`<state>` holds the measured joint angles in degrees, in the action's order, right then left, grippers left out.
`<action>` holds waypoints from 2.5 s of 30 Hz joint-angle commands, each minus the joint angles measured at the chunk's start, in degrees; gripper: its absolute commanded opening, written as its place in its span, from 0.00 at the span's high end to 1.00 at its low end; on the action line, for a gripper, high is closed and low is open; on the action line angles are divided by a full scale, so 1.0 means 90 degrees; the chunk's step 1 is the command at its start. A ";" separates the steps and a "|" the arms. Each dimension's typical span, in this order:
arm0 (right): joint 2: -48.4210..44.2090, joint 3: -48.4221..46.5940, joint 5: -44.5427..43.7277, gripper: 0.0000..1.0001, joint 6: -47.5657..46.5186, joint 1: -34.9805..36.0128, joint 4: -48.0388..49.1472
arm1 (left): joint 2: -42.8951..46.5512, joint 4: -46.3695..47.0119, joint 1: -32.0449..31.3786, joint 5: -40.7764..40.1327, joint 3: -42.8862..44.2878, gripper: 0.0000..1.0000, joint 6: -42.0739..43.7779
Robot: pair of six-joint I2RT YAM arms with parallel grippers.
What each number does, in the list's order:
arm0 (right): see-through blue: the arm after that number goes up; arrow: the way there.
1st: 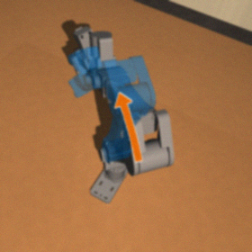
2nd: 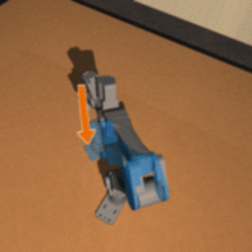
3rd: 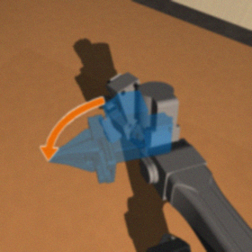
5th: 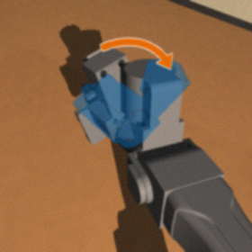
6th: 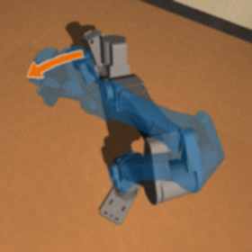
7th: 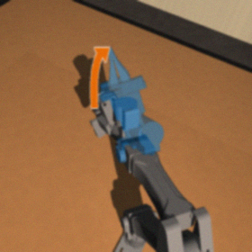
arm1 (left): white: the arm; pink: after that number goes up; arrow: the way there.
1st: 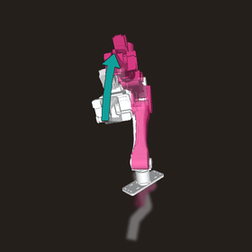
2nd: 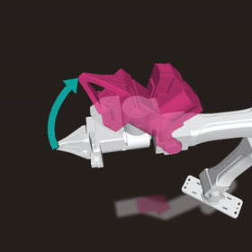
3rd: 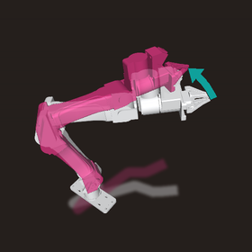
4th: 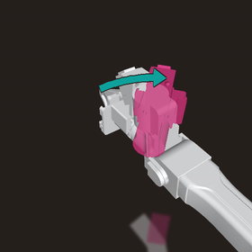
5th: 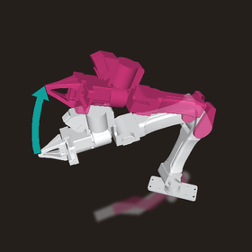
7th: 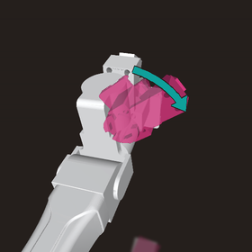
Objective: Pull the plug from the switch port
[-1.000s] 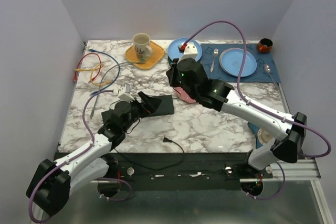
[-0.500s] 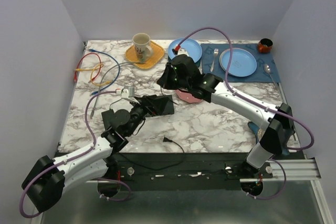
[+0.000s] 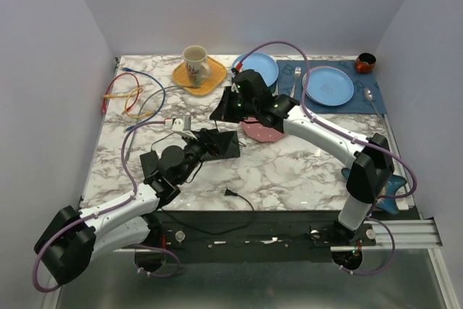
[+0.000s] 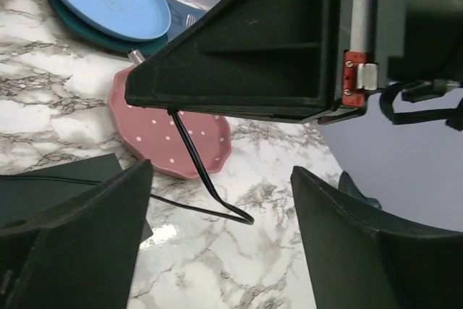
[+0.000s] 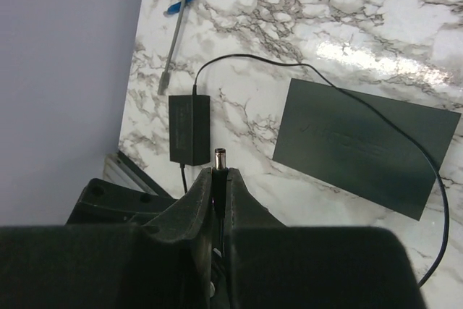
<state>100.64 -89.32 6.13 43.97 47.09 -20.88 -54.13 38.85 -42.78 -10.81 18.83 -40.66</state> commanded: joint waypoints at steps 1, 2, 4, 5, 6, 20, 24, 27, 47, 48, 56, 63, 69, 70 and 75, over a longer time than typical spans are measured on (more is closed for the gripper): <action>-0.0186 -0.0008 0.0383 0.99 0.0008 0.0031 0.0104 | -0.0304 0.0088 -0.0022 0.0097 0.0154 0.34 -0.0051; -0.0225 0.0080 0.0383 0.99 -0.0002 0.0031 0.0152 | -0.0333 0.0059 -0.0031 0.0010 0.0164 0.42 -0.0091; -0.0332 0.0178 0.0344 0.98 -0.0051 0.0031 0.0201 | -0.0353 0.0029 -0.0031 -0.0078 0.0154 0.63 -0.0130; -0.0371 0.0236 0.0315 0.94 -0.0099 0.0031 0.0230 | -0.0324 -0.0039 -0.0022 -0.0204 0.0154 0.68 -0.0149; -0.0420 0.0314 0.0238 0.86 -0.0129 0.0041 0.0231 | -0.0217 -0.0068 -0.0022 -0.0273 0.0144 0.77 -0.0140; -0.2861 0.2158 -0.1892 0.36 -0.0159 0.0031 0.0240 | 0.0380 -0.3287 0.2037 -0.1757 0.1891 1.00 -0.0677; -0.3262 0.2804 -0.1853 0.37 -0.0159 0.0031 0.0250 | 0.0000 -0.4686 0.3043 -0.2655 0.2886 1.00 -0.0979; -0.3457 0.3233 -0.1766 0.38 -0.0110 0.0031 0.0270 | -0.0409 -0.5379 0.4262 -0.2579 0.3316 1.00 -0.1389; -0.3507 0.4309 -0.1648 0.40 -0.0471 0.0031 0.0553 | -0.2600 -0.7022 0.6150 -0.2484 0.5233 0.01 -0.2103; -0.3468 0.4299 -0.1638 0.40 -0.0481 0.0031 0.0582 | -0.2502 -0.6964 0.6131 -0.2229 0.5097 0.01 -0.2064; -0.2599 0.4055 -0.1735 0.64 -0.0461 0.0041 0.0738 | -0.0949 -0.5861 0.3907 -0.0596 0.3096 0.30 -0.2346; -0.1955 0.3821 -0.2068 0.88 -0.0500 0.0031 0.0739 | -0.0773 -0.5567 0.2782 0.0097 0.1786 0.94 -0.2454; -0.1193 0.3509 -0.2029 0.89 -0.0413 0.0031 0.0738 | -0.0694 -0.5616 0.2430 0.0273 0.1463 1.00 -0.2260; -0.1124 0.3479 -0.1981 0.89 -0.0383 0.0031 0.0748 | -0.0791 -0.5635 0.2430 0.0264 0.1424 1.00 -0.2240; -0.1075 0.3440 -0.1863 0.85 -0.0315 0.0031 0.0758 | -0.0997 -0.5538 0.2430 0.0263 0.1287 0.46 -0.2307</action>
<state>91.00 -56.42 -10.00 40.47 47.18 -14.87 -62.02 -12.51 -20.73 -9.61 31.81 -61.54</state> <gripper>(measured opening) 0.137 0.187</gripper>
